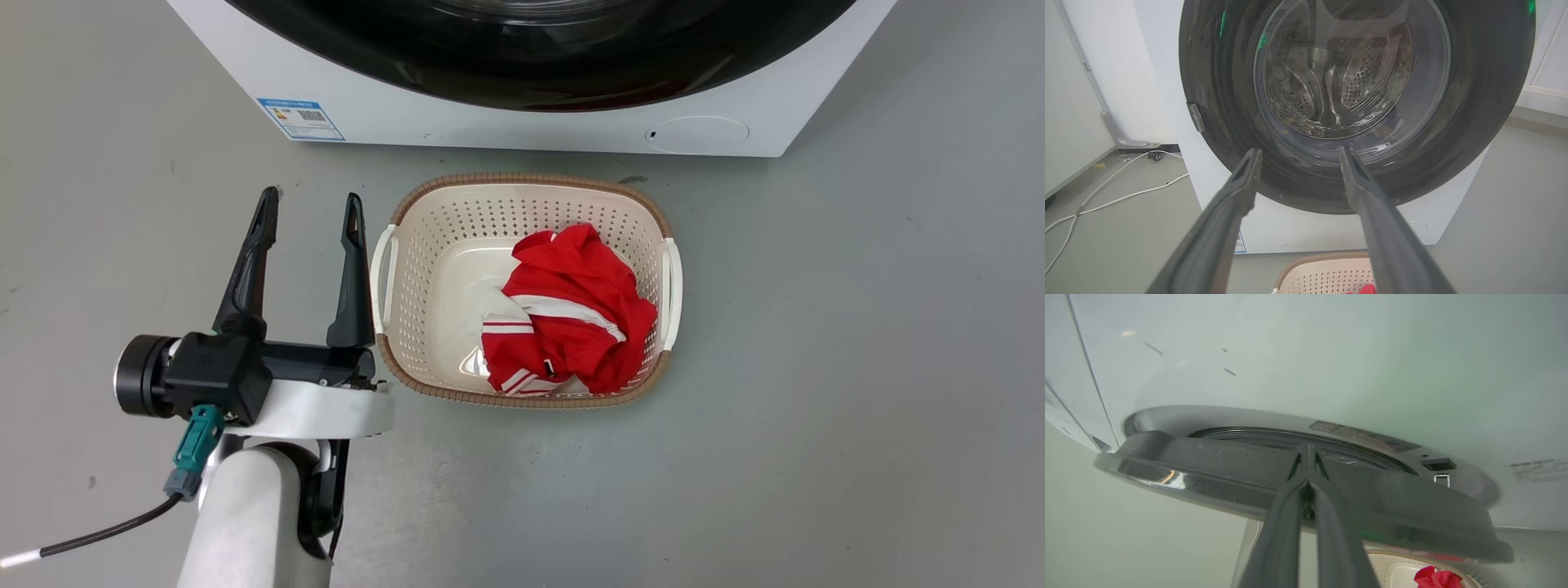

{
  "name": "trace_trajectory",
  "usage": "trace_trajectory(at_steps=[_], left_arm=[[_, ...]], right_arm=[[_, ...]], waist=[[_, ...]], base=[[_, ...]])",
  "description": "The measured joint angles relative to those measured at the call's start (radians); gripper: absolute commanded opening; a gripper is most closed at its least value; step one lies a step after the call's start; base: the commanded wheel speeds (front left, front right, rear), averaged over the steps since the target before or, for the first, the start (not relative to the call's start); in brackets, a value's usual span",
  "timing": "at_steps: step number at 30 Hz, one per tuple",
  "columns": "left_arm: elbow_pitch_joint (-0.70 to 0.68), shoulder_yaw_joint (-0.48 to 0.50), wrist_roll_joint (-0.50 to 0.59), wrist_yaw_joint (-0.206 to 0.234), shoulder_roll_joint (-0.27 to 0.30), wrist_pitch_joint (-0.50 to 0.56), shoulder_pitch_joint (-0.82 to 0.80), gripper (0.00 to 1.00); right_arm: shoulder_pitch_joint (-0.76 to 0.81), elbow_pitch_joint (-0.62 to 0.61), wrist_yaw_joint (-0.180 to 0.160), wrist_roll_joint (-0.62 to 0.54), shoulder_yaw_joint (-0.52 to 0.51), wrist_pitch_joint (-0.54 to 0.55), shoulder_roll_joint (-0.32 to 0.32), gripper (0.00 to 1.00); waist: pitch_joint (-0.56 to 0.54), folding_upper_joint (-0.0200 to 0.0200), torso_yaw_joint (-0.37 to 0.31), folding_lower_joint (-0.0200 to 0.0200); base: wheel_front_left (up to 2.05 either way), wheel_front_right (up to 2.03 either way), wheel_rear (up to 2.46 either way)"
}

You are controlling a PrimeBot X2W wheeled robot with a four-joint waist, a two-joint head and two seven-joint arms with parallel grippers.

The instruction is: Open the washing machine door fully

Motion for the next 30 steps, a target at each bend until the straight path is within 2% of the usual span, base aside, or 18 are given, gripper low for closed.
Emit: trace_trajectory(at_steps=[5,6,15,24,30], left_arm=[[0.001,-0.005,0.0,0.0,0.0,0.0,-0.002,1.0],[0.004,-0.009,0.0,0.0,0.0,0.0,-0.003,1.0],[0.017,-0.012,0.0,0.004,0.0,0.0,-0.003,1.0],[0.042,-0.01,0.0,0.011,0.0,0.0,0.015,1.0],[0.06,-0.017,0.0,0.011,0.0,0.0,0.049,1.0]], right_arm=[[-0.006,0.01,0.0,0.0,0.0,0.03,0.004,0.0],[-0.006,0.006,0.0,0.011,-0.004,0.079,0.002,0.0],[0.045,-0.064,0.0,0.048,-0.007,0.237,-0.006,0.0],[0.233,-0.212,0.0,0.075,0.021,0.376,-0.005,0.0],[0.365,-0.324,0.0,0.099,0.035,0.429,0.0,0.0]], waist=[[0.007,0.0,0.003,0.0],[0.003,0.0,0.006,0.0],[-0.021,0.0,-0.003,0.0],[-0.111,0.0,-0.012,-0.0001],[-0.184,0.0,-0.011,-0.0001]], base=[[0.0,0.0,0.0],[0.0,0.0,0.0],[0.0,0.0,0.0],[0.0,0.0,0.0],[0.0,0.0,0.0]])
